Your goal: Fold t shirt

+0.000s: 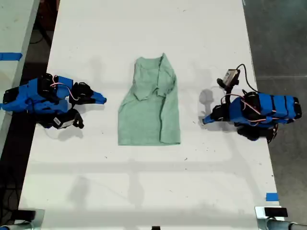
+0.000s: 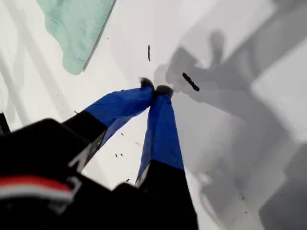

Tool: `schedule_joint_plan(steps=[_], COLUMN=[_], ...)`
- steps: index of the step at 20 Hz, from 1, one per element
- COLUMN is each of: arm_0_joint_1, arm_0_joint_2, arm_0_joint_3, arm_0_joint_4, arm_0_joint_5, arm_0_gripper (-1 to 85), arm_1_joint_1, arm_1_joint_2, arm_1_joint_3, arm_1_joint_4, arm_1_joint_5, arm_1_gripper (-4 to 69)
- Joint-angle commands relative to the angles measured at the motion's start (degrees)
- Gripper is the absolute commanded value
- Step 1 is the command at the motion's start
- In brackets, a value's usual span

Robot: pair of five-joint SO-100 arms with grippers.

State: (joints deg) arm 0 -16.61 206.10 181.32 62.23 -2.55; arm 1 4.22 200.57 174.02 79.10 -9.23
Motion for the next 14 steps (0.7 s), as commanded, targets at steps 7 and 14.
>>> schedule_joint_plan(steps=[7, 14], arm_0_joint_1=[9.8, 15.0], arm_0_joint_2=[-38.6, -85.3], arm_0_joint_3=[-28.3, -46.9], arm_0_joint_4=[2.3, -8.0], arm_0_joint_5=[-3.0, -7.2], arm_0_gripper=[5.8, 16.3], arm_1_joint_1=[0.6, 0.4], arm_1_joint_2=[0.6, 0.6], arm_1_joint_3=[2.5, 2.5], arm_1_joint_4=[0.4, 0.4], arm_1_joint_5=[0.3, 0.4], arm_1_gripper=[1.5, 1.5])
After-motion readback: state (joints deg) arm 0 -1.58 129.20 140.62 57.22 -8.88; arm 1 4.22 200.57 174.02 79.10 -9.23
